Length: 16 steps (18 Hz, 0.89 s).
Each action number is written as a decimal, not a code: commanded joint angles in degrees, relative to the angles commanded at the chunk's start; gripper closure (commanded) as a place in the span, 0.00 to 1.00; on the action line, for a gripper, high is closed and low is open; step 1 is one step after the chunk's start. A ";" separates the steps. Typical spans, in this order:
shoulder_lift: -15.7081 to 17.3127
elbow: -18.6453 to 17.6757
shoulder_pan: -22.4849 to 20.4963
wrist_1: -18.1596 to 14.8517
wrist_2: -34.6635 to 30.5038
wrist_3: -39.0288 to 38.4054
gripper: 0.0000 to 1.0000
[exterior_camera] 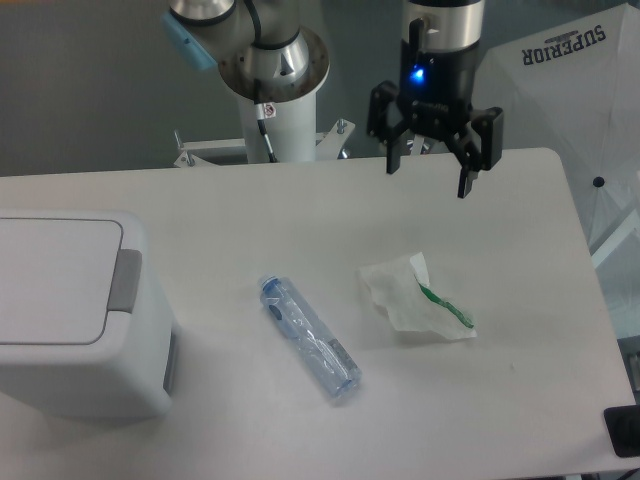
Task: Open the trash can
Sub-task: 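Move the open gripper over to the white trash can's lid edge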
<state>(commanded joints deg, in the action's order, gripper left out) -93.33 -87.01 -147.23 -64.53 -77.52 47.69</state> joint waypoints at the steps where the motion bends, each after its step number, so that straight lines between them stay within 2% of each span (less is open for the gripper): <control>1: -0.44 0.00 1.15 1.58 0.00 -4.67 0.00; 3: -1.41 0.09 3.52 3.87 0.00 -10.23 0.00; 11: -2.64 0.18 9.67 4.23 0.09 -22.27 0.00; 16: -5.01 0.53 14.60 10.11 1.32 -35.62 0.00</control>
<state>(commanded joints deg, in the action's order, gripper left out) -98.35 -86.49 -132.63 -54.42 -76.20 12.07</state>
